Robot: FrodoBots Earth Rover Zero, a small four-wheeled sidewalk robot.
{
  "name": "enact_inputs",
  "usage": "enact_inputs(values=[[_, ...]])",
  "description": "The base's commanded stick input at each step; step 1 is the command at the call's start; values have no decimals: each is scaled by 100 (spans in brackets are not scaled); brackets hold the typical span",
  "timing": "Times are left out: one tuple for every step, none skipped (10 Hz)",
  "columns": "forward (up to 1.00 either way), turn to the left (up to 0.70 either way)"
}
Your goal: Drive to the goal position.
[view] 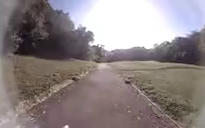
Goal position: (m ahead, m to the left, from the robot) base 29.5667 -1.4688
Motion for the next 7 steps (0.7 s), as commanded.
enact_inputs(values=[[100, 1], [100, 1], [100, 1], [100, 1], [100, 1], [100, 1], [100, 1]])
